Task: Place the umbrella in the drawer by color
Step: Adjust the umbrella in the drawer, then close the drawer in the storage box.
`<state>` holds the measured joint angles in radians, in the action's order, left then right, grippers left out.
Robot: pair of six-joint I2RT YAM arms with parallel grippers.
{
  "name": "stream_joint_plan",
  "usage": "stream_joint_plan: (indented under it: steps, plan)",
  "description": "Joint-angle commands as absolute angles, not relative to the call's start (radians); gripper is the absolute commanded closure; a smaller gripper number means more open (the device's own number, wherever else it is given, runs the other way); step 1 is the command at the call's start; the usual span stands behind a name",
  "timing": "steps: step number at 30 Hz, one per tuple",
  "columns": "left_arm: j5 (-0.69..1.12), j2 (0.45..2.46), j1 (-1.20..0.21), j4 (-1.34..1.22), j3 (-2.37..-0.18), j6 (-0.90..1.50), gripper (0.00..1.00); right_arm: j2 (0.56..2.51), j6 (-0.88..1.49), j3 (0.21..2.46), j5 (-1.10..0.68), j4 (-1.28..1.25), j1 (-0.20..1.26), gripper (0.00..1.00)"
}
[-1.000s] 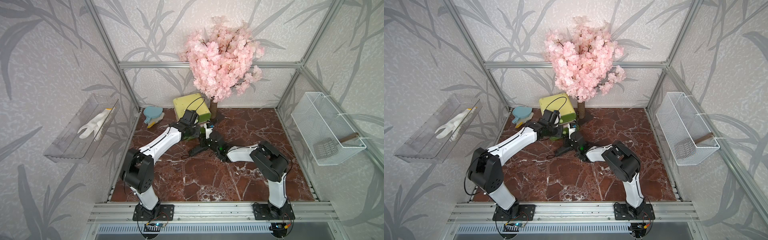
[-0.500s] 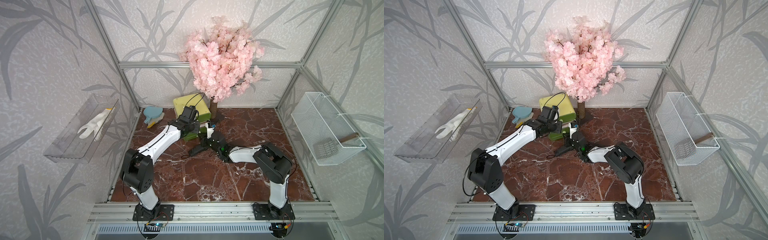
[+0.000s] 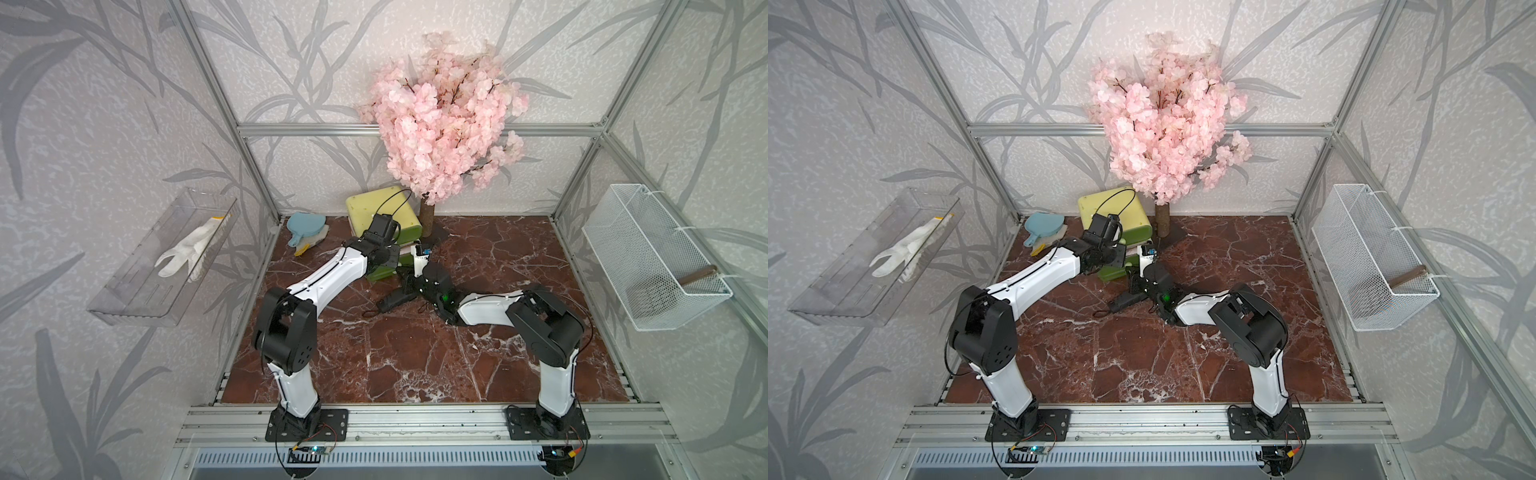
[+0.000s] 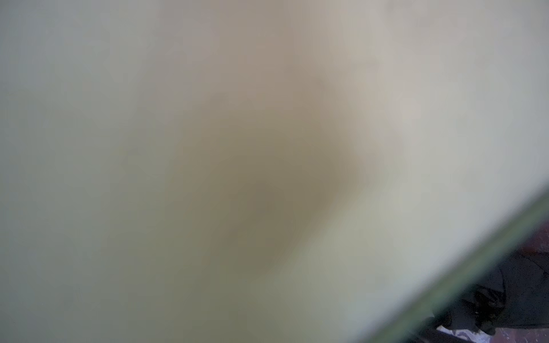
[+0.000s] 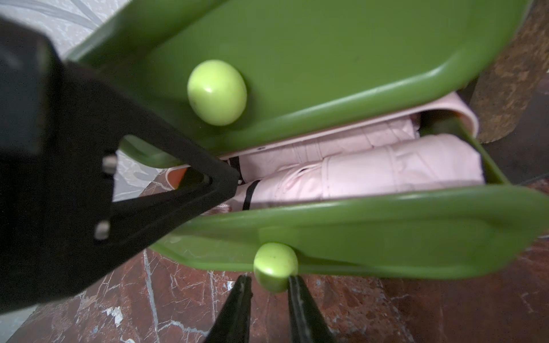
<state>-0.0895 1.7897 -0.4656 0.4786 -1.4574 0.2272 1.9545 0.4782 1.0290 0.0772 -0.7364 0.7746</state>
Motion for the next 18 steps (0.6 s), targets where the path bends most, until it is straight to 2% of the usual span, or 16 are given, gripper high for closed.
stream_joint_plan:
  steps: [1,7,18]
  plan:
    - [-0.101,1.805,-0.470,0.496,-1.432,0.213,0.96,1.925,0.468,1.031,0.066,-0.778,0.773,0.74]
    - [-0.054,1.792,-0.471,0.516,-1.481,0.223,0.95,1.942,0.470,1.043,0.062,-0.778,0.771,0.74]
    - [0.020,1.680,-0.477,0.565,-1.685,0.239,0.77,1.985,0.478,1.092,0.058,-0.767,0.772,0.74]
